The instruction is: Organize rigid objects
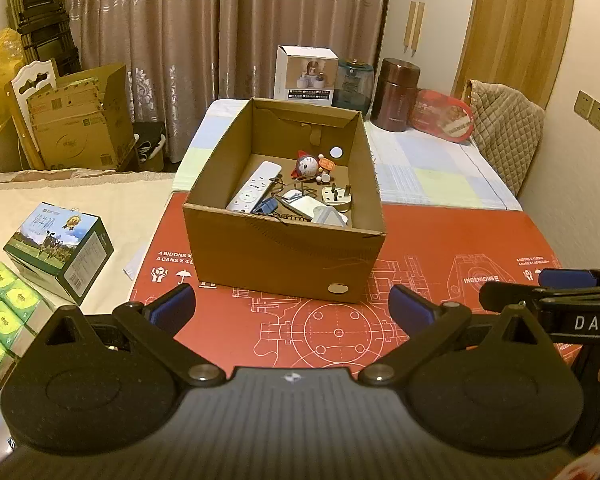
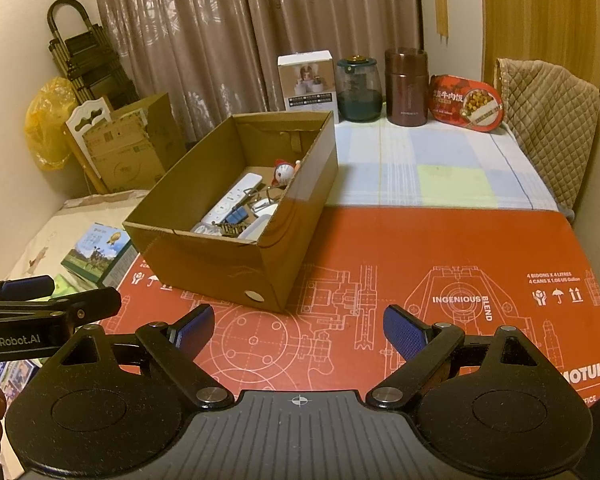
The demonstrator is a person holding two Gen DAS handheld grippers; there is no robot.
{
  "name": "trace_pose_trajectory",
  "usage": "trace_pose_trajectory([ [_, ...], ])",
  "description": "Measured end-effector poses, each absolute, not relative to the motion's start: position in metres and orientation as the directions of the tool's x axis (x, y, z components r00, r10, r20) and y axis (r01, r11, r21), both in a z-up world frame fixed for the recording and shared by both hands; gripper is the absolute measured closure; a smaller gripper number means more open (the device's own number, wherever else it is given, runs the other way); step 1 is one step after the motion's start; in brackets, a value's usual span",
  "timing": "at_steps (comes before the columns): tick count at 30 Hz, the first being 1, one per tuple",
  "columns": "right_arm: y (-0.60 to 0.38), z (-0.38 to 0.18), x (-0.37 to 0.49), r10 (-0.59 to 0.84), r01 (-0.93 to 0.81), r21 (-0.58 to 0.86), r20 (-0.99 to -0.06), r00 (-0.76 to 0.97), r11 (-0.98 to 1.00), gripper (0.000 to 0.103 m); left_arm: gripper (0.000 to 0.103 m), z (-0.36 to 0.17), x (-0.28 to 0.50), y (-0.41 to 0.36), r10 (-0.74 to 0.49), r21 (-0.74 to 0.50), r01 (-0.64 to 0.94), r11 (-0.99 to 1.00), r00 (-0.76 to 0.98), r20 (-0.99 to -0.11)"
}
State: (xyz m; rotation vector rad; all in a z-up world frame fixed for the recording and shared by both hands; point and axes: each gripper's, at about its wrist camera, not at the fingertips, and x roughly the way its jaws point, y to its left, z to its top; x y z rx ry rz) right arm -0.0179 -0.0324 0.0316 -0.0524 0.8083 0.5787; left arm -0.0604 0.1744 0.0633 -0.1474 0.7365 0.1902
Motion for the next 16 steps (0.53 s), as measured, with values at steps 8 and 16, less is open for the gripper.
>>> trace_pose_trajectory([
  [8,-0.0334,0.0312,-0.0184,0.467,-0.505,0.172,-0.695,0.546,0.846,0.014,0.001,0.0637,-0.0590,0.1735,0.118,-0.064,-0.219,0.974,0.725,-0.679],
  [16,-0.0352,0.0304,-0.0164,0.465,-0.497,0.176,-0.695,0.548,0.850,0.014,0.001,0.0637,-0.0570,0.1733,0.115,-0.074,-0.222,0.972,0.728,-0.676],
])
